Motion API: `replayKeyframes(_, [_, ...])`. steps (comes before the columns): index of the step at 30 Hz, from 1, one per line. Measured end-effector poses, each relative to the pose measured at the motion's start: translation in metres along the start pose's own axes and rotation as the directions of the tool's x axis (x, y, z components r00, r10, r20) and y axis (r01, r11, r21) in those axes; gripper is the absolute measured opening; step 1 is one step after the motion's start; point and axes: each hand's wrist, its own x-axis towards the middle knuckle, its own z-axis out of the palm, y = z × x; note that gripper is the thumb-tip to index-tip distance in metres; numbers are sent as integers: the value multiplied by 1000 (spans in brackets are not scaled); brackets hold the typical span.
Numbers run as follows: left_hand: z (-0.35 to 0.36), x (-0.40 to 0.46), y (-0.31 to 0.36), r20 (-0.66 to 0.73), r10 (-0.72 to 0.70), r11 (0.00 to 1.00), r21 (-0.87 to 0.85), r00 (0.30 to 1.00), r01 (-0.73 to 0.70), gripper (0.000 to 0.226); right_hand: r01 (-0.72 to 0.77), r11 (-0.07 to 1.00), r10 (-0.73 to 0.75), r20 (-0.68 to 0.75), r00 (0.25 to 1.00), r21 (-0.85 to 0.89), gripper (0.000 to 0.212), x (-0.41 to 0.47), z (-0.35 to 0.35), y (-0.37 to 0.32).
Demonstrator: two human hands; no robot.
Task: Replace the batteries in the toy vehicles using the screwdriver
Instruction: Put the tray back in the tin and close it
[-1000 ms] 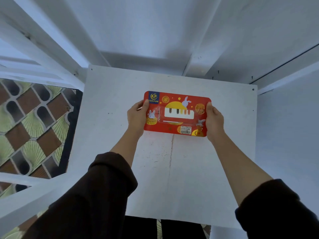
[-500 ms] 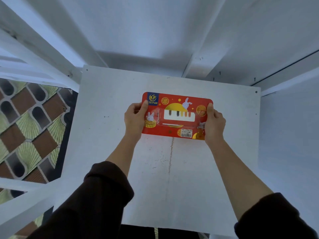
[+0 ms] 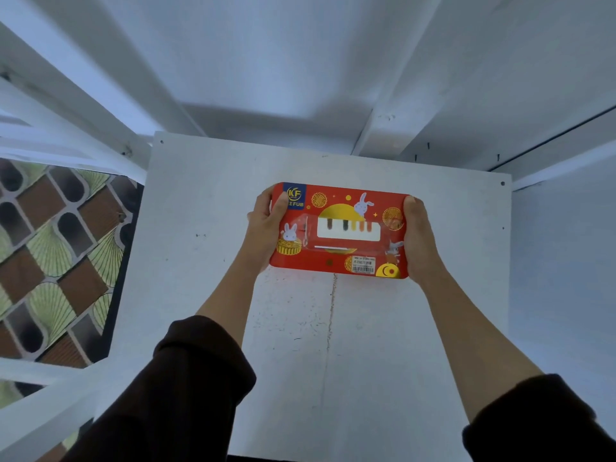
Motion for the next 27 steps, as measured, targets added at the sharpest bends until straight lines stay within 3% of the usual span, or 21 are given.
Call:
replayKeyframes(2, [1,2,-2,-18,6,1000,27,1000,-5,30,14,999,-14,-6,1000,-45,53,3,0,1])
replayKeyframes(5, [1,7,-4,-48,13,996,93,999,-9,31,44,994,-51,-73,996,-96,30,6,2,0])
replayKeyframes(9, [1,8,-5,-52,13,994,105,999,-7,30,54,991,-65,-92,994,-119,25,6,3,0])
replayKeyframes(19, [2,8,-6,-135,70,987,152,988,-50,30,70,971,-107,-155,982,-228,28,9,5,3])
replayKeyframes(27, [4,8,-6,-204,138,967,239,969,-87,33,107,909,-234,-279,931,-402,41,7,5,5])
